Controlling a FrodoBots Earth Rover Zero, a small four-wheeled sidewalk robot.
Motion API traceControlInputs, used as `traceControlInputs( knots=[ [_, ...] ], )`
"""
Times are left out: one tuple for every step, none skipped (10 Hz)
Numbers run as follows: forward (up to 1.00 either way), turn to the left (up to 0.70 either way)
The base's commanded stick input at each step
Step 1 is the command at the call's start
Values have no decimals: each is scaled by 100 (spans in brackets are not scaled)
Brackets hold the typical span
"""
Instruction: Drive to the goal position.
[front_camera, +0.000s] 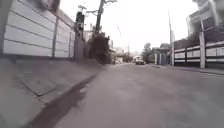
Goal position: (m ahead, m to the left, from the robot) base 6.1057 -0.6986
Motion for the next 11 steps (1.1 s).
traceControlInputs(
  knots=[
    [100, 0],
    [100, 0],
    [100, 0],
    [100, 0],
    [100, 0],
    [100, 0],
    [100, 0],
    [100, 0],
    [100, 0],
    [100, 0],
    [100, 0]
  ],
)
